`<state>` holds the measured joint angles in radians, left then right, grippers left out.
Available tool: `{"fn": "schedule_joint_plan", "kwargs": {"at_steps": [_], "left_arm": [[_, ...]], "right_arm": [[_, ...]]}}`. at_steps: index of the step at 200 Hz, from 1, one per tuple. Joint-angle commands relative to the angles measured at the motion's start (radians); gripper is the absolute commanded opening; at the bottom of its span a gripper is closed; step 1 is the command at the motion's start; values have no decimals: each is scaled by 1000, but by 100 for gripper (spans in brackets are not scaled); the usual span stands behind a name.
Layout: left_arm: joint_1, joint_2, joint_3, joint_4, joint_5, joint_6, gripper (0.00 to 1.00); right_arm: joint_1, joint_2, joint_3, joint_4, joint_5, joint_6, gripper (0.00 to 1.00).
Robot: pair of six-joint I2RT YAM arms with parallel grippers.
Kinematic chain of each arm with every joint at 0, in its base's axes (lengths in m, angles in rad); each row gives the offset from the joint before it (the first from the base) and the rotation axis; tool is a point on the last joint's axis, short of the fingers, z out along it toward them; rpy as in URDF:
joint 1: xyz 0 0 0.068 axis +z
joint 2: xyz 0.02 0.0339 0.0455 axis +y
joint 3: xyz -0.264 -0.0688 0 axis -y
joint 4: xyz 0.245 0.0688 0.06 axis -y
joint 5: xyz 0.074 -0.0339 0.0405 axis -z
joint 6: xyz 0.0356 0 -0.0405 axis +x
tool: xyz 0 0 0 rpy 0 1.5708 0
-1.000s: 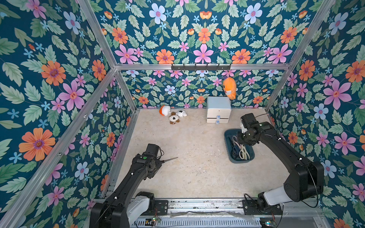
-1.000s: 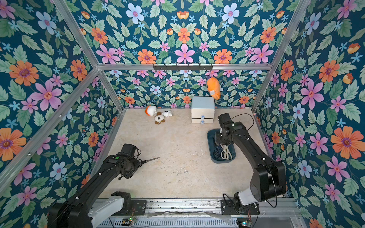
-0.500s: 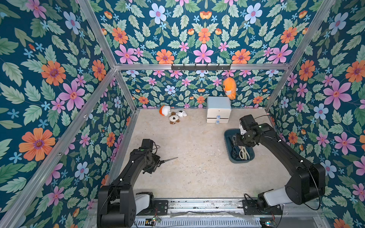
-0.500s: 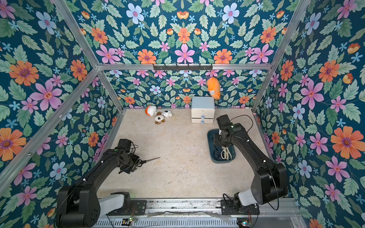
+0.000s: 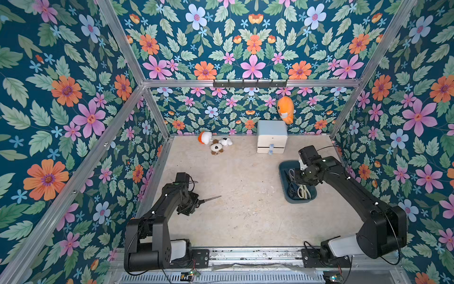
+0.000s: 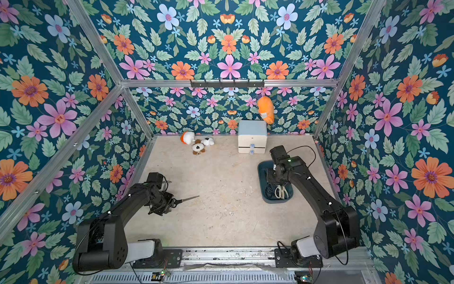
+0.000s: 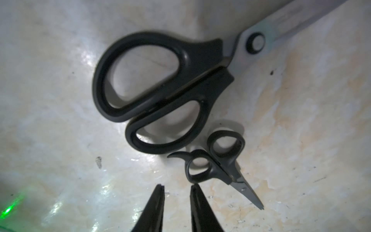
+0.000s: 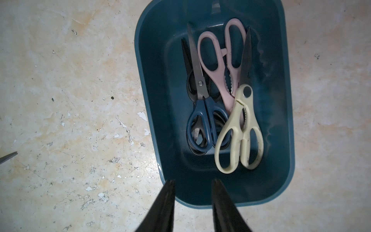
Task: Put the scissors into the storage box
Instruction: Pick up the scissors from the center of the board.
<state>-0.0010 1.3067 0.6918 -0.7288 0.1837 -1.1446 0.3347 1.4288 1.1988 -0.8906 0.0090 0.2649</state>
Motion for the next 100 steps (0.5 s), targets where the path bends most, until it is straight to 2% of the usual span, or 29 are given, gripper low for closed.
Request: {"fn": "schedule_joint_plan", "kwargs": {"at_steps": [1, 100], "left_arm": [[4, 7, 0, 8, -14, 2, 29], [17, 119, 20, 62, -2, 27, 29]], "right_arm": [[1, -8, -4, 6, 23, 10, 34], [1, -1, -9, -3, 50, 5, 34]]}}
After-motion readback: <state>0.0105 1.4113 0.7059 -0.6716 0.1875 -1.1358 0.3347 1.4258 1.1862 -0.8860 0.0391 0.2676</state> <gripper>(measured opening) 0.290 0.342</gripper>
